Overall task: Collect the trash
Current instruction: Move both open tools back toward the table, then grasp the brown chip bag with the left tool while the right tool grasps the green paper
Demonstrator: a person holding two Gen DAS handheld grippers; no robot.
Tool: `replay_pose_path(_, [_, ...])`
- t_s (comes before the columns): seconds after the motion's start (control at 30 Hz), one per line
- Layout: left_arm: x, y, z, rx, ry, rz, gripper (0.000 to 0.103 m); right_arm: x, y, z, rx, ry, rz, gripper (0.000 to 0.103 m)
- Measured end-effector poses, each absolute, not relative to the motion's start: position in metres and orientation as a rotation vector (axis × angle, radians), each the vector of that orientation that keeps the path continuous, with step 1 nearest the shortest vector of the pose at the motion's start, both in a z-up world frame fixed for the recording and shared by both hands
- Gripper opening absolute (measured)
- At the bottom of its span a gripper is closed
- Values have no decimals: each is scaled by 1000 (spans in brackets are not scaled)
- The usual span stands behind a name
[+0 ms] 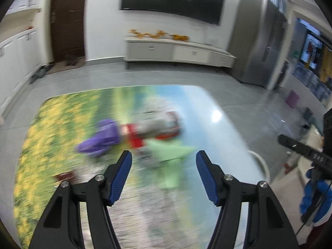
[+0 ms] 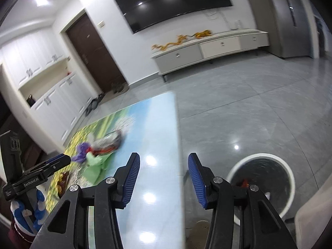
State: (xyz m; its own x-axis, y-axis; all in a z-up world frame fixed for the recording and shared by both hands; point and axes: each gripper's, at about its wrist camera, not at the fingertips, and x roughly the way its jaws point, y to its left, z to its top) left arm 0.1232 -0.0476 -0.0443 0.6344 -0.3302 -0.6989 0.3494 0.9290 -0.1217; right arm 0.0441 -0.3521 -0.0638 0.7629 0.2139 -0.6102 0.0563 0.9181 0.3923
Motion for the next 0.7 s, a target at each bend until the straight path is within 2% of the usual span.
replay_pose_path(0.13, [125, 10, -60, 17, 798, -273, 64, 64, -311, -68, 354, 742, 150, 54])
replay_pose_path(0.27, [123, 55, -76, 3, 811, -178, 65, 82, -268, -76, 307, 787, 211, 56])
replay_pose_path(0.57, [119, 96, -107, -24, 850, -121, 65, 116, -196, -101, 210, 899, 313, 57])
replay_pose_path(0.63, [117, 99, -110, -35, 854, -126, 65, 120, -185, -108, 186, 922, 317, 54])
replay_pose_path(0.7, [119, 101, -115, -44, 859, -133, 65, 125, -172, -113, 158, 949, 313, 46])
